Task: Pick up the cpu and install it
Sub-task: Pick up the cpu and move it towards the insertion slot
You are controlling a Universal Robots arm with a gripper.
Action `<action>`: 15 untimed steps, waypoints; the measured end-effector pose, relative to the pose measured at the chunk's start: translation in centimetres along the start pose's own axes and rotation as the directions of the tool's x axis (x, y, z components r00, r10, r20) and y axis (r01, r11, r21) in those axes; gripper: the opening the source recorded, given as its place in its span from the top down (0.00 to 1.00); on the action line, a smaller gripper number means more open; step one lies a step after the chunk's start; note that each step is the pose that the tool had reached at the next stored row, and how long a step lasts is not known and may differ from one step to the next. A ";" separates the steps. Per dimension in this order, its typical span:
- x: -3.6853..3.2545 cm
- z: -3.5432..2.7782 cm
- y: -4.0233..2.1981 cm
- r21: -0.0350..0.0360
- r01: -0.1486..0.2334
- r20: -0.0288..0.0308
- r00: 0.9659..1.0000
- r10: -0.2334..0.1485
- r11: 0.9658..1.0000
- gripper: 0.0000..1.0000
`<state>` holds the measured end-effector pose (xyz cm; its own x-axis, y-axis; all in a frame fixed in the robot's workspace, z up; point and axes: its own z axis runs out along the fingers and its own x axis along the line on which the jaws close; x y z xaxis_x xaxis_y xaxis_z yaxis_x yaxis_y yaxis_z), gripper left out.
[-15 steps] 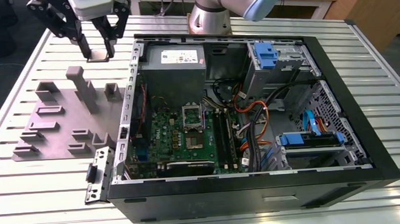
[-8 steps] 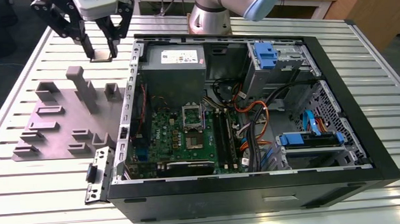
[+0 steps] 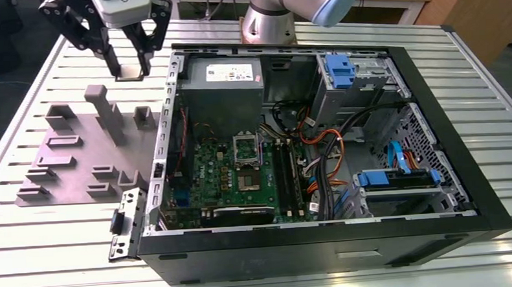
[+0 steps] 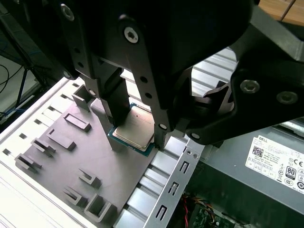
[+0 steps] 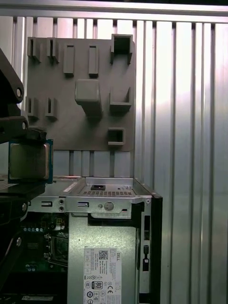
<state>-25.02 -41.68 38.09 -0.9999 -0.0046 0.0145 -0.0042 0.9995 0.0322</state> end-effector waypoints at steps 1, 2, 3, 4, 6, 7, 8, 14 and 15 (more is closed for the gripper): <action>0.00 0.00 -0.09 0.000 0.000 0.000 1.000 0.000 1.000 0.55; 0.00 -0.01 -0.18 0.000 0.000 0.000 1.000 0.000 1.000 0.55; -0.01 0.00 -0.24 0.000 0.000 0.000 1.000 0.000 1.000 0.55; -0.03 0.00 -0.25 0.000 0.000 0.000 1.000 0.000 1.000 0.55; -0.14 -0.01 -0.25 0.000 0.000 0.000 1.000 0.000 1.000 0.55; -0.23 -0.01 -0.25 0.000 0.000 0.000 1.000 0.000 1.000 0.55; -0.33 -0.01 -0.25 0.000 0.000 0.000 1.000 0.000 1.000 0.55; -0.94 -0.02 -0.26 0.000 0.000 0.000 1.000 0.000 1.000 0.55; -1.01 -0.02 -0.26 0.000 0.000 0.000 1.000 0.000 1.000 0.55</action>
<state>-24.01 -41.94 38.09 -0.9999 -0.0047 0.0145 -0.0042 0.9995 0.0322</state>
